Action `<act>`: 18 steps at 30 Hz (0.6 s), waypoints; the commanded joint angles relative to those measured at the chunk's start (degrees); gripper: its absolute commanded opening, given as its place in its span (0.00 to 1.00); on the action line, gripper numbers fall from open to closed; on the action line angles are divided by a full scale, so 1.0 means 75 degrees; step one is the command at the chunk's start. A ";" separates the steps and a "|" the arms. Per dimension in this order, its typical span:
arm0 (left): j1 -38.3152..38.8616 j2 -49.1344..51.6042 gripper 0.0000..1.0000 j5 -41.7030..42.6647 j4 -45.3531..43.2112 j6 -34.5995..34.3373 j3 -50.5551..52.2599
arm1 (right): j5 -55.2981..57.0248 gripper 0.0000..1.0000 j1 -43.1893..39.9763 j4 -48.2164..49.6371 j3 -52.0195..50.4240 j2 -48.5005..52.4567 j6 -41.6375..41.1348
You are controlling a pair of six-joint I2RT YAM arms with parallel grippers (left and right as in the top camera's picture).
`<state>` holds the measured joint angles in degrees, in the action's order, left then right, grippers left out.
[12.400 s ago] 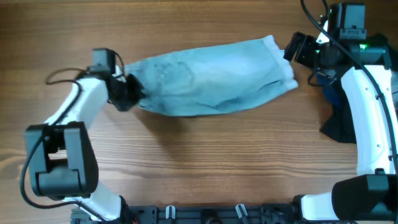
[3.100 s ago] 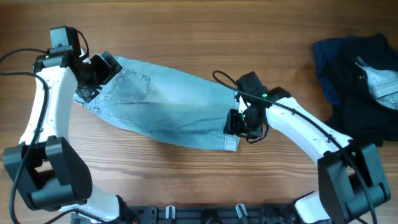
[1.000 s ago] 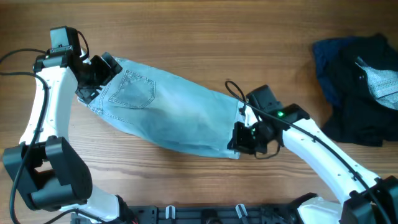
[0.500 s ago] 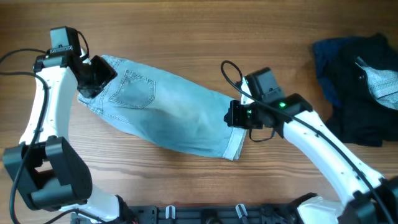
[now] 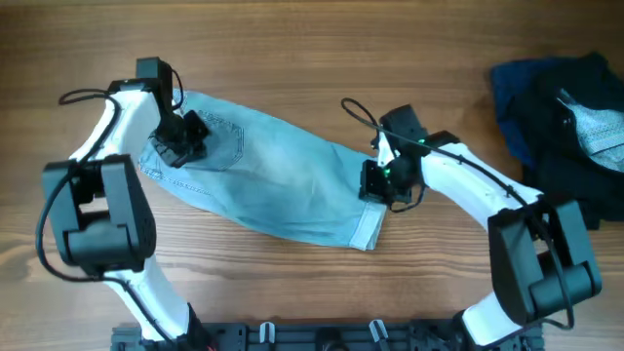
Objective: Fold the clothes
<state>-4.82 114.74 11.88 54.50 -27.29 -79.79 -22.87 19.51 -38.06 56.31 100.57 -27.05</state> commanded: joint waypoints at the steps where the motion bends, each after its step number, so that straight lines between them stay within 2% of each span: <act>1: 0.0009 0.0411 0.06 0.0015 0.0032 0.0000 -0.0090 | 0.0230 0.04 -0.0312 -0.0230 0.0076 0.0178 0.0428; 7: 0.0009 0.0478 0.10 0.0044 0.0085 -0.0015 -0.0090 | 0.0224 0.04 -0.0326 -0.0216 -0.0029 0.0323 0.0411; 10: 0.0009 0.0478 0.11 0.0050 0.0152 -0.0020 -0.0090 | 0.0195 0.04 -0.0356 -0.0134 -0.0032 0.0822 0.0420; 12: 0.0009 0.0478 0.13 0.0070 0.0367 -0.0020 -0.0090 | 0.0294 0.04 -0.0562 -0.0131 -0.0023 0.0915 0.0399; 15: 0.0009 0.0478 0.14 0.0137 0.0609 -0.0020 -0.0090 | 0.1241 0.04 -0.1099 -0.0280 0.0256 0.0912 0.0326; 18: 0.0038 0.0478 0.16 0.0752 0.0731 -0.0017 -0.0090 | 0.1306 0.04 -0.1521 -0.0271 0.0618 0.0912 0.0361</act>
<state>-4.82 117.14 14.02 59.20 -27.31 -80.25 -22.81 12.12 -40.05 58.52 105.06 -25.19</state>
